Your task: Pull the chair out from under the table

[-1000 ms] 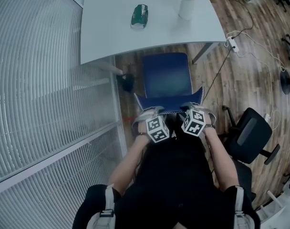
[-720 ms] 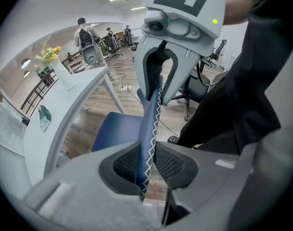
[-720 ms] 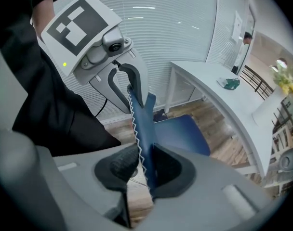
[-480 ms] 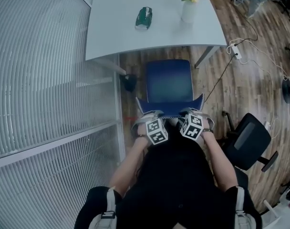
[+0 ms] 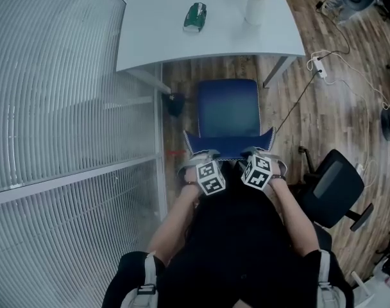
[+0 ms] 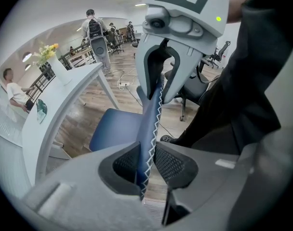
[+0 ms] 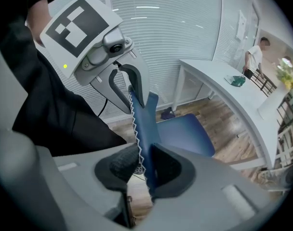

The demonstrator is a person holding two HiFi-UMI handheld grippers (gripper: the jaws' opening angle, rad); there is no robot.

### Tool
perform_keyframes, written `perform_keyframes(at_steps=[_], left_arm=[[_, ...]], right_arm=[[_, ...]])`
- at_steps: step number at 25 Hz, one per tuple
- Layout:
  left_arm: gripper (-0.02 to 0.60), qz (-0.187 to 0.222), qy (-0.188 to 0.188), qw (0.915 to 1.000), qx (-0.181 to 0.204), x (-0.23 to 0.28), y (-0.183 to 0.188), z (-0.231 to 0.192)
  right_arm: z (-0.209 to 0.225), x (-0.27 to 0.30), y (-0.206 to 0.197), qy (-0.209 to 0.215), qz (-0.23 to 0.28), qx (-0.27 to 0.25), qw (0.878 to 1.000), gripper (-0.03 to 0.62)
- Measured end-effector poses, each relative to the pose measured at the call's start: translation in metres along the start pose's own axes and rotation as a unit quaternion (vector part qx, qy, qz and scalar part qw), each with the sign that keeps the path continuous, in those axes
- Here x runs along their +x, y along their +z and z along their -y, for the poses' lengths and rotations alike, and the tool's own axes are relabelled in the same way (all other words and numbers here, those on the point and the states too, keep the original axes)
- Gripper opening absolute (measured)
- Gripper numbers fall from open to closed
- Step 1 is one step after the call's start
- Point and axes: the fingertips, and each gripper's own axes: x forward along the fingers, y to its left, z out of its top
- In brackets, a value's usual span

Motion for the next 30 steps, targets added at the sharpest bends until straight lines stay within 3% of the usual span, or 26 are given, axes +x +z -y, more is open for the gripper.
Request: perform_keyframes(at_steps=[17,30], left_arm=[[0.098,-0.025,-0.014,0.9993,-0.024,0.011,-0.008,0.033],[0.111,-0.027,-0.006,0.9986,-0.046,0.013,-0.017,0.038]], right_arm=[[-0.030,0.011,-0.016,0.025,0.006,0.005,1.000,0.101],[-0.039,0.016,-0.014,0.013,0.009,-0.005,1.000,0.110]])
